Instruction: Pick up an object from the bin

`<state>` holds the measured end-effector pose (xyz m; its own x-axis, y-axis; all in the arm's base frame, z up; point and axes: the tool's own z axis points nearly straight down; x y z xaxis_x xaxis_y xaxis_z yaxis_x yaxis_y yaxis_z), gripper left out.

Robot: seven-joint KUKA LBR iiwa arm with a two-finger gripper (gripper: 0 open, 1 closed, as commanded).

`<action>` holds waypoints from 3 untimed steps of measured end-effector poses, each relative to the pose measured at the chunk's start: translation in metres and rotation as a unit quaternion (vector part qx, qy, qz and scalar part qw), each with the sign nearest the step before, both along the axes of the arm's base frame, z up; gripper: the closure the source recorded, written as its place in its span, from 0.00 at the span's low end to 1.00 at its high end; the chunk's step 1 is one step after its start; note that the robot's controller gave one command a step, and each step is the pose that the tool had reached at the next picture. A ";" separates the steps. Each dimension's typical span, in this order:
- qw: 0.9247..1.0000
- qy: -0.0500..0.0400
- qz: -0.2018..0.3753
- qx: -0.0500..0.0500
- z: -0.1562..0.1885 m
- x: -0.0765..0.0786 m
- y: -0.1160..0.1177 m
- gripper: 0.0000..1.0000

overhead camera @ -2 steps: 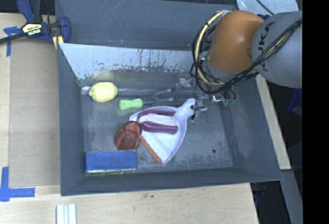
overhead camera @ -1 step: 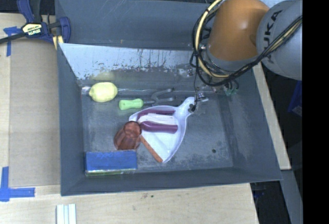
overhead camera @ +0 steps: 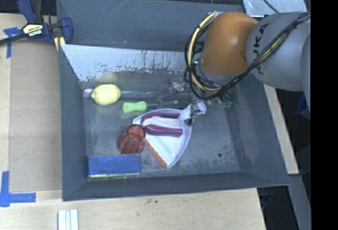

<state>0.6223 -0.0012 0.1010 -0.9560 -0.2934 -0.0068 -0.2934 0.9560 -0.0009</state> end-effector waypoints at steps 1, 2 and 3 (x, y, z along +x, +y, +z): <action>1.000 -0.011 0.026 -0.002 -0.030 0.006 0.060 0.00; 0.998 -0.004 -0.060 0.000 -0.029 0.000 0.061 1.00; 0.998 -0.004 -0.060 -0.001 -0.029 0.000 0.061 1.00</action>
Offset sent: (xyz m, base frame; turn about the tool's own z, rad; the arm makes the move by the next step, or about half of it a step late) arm -0.0022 0.0612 -0.0310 0.1189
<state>0.6219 0.0594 0.0719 -0.9841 -0.1773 -0.0146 -0.1772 0.9842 -0.0039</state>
